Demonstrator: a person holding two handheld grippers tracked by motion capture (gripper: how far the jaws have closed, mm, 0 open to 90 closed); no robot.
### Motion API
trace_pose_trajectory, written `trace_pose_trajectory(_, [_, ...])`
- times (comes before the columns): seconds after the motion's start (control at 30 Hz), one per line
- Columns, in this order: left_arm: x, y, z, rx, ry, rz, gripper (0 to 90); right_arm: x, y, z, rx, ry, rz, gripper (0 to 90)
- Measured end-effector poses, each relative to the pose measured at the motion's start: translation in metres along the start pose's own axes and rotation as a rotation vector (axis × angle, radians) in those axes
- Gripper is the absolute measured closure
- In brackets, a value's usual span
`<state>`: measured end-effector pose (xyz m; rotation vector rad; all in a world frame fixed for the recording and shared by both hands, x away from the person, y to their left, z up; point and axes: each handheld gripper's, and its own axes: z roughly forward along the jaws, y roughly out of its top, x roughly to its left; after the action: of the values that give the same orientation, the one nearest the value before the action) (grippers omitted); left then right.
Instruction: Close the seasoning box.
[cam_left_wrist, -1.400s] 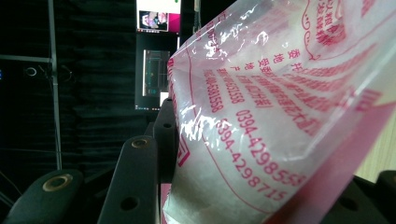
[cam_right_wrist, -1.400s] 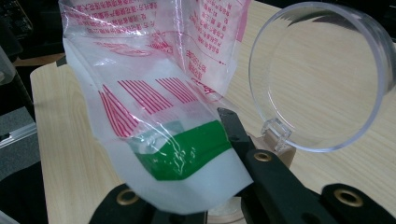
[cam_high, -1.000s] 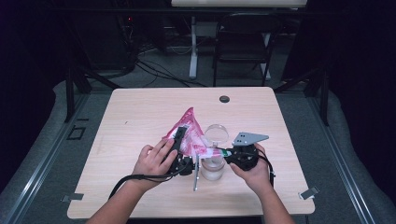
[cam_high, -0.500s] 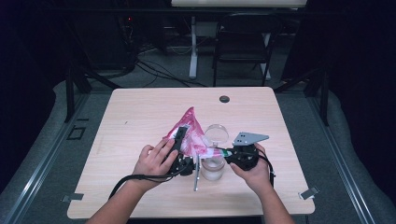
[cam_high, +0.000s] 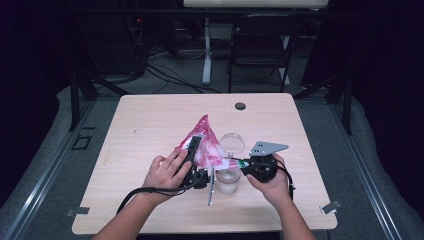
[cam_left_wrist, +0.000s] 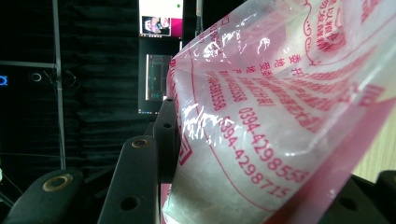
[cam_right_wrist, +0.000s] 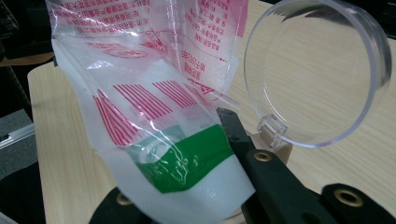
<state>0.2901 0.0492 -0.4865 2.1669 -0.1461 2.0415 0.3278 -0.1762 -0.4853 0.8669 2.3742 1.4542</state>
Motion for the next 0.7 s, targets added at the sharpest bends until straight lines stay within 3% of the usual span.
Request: trace_pose_trajectory(0.7, [0.0022,0.0014,-0.0002,-0.002,-0.007,0.001,61.6,-0.0001,-0.0001,-0.0001,0.000,-0.002,-0.001,89.8])
